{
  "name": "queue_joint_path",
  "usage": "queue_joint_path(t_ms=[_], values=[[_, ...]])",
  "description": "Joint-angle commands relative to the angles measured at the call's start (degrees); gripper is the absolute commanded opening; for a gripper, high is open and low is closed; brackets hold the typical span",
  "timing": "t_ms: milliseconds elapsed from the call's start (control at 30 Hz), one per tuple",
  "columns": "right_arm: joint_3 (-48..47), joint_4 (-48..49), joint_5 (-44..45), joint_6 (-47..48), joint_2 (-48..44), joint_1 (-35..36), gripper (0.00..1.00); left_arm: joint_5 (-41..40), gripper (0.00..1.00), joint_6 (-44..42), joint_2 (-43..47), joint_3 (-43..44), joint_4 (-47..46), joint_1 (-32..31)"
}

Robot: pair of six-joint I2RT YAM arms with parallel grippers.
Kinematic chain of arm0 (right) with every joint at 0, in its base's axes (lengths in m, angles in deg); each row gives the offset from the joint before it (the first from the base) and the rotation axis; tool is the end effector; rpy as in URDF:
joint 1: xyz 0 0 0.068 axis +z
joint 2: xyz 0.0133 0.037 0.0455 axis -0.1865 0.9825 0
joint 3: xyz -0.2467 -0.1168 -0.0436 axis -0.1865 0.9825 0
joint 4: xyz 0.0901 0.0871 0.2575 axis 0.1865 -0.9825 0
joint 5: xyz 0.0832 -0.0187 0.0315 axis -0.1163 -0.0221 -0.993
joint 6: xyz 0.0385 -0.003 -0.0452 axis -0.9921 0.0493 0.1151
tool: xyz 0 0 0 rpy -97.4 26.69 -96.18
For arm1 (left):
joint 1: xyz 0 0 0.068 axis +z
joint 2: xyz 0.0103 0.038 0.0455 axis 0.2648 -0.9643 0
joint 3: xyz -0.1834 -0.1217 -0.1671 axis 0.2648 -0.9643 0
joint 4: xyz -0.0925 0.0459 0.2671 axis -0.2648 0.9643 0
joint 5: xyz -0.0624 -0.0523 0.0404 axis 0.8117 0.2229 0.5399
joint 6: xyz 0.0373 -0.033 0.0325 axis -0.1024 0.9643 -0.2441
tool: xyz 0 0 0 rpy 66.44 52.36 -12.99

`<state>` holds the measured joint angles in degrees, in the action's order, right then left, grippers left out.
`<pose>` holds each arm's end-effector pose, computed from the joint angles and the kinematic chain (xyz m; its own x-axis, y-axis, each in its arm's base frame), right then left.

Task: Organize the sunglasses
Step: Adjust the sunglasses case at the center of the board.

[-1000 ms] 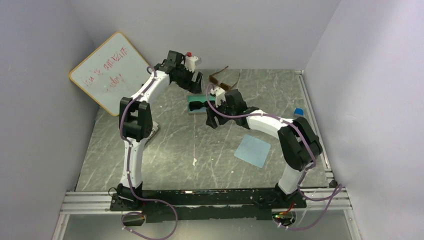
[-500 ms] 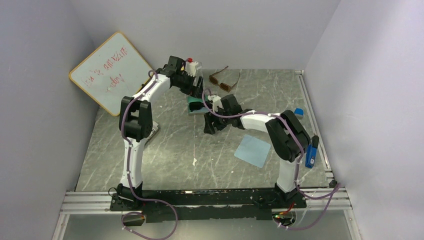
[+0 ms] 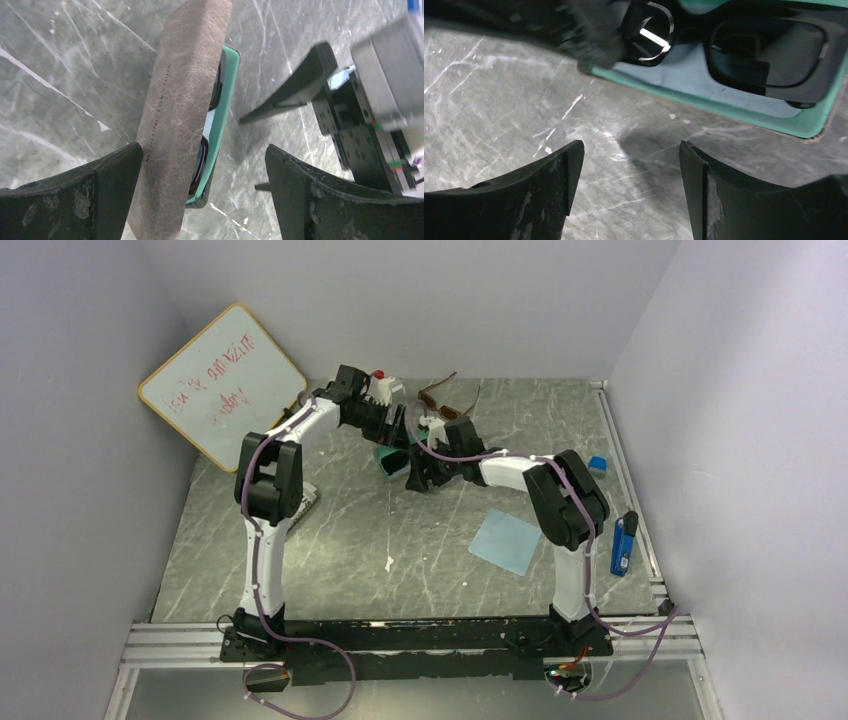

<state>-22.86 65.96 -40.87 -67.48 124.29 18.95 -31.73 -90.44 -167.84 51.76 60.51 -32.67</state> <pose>0.3790 0.2393 0.1269 -0.6574 -0.2688 -0.7039 -0.6709 0.6342 0.3843 0.4934 -0.1840 0.1865 -0.7517 0.2599 -0.6061 0.6200 0.5919 -0.5151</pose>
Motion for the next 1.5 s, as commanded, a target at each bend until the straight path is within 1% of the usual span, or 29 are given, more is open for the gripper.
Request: queue_joint_path(t_ms=[0,100,167,300,500,600,733,800,1000,1033,1067,1100,1133,1233,1333,1467], values=[[-1.4,1.79,-0.26,0.5,1.17,-1.29,0.74,4.17,0.96,1.51,6.51,-2.7,-2.49,-0.17],[-0.11,2.7,0.57,2.9,0.59,-1.3,0.74,5.02,0.96,1.52,8.02,-3.56,-3.27,-0.02],[0.73,3.24,1.61,4.27,-0.06,-1.33,0.74,5.61,0.96,3.46,8.47,-3.01,-3.26,0.08],[2.47,4.36,3.85,6.79,-1.69,-1.26,0.74,6.4,0.97,4.4,8.86,-1.95,-3.08,0.83],[2.72,3.7,8.27,9.49,-2.01,-1.13,0.75,3.78,0.97,4.15,8.26,-1.26,-1.93,1.69],[2.9,3.45,9.84,10.11,-1.89,-0.85,0.82,2.61,0.97,3.94,7.69,-0.94,-1.63,2.29],[2.97,3.14,12.47,11.12,-2.14,0.48,0.98,2.52,0.97,4.19,6.94,-0.25,-1.57,3.2],[2.85,3.3,13.94,11.66,-2.15,1.25,1.0,2.65,0.97,4.23,6.59,0.21,-1.34,3.62],[2.02,2.81,16.27,12.08,-0.96,3.21,1.0,3.35,0.97,4.6,5.54,1.21,-0.96,4.31],[1.98,2.85,16.49,12.2,-0.77,3.56,1.0,3.29,0.9,4.52,5.35,1.39,-0.79,4.31],[1.93,2.95,16.84,12.22,-0.63,3.92,1.0,3.17,0.77,4.38,5.08,1.65,-0.46,4.38],[1.85,2.99,17.14,12.2,-0.52,4.18,1.0,3.22,0.69,4.34,4.84,1.81,-0.19,4.4],[1.58,2.93,17.52,12.05,-0.3,4.37,1.0,3.31,0.65,4.21,4.64,1.99,-0.03,4.48],[0.29,2.21,18.83,10.89,0.85,4.5,1.0,3.5,0.65,4.03,4.26,1.86,0.11,4.5],[-0.36,1.94,19.2,10.24,1.72,4.5,1.0,3.87,0.58,4.1,4.25,1.36,-0.26,4.49],[-0.55,1.95,19.18,9.91,1.94,4.48,1.0,4.72,0.57,3.89,3.76,1.52,0.36,4.49]])
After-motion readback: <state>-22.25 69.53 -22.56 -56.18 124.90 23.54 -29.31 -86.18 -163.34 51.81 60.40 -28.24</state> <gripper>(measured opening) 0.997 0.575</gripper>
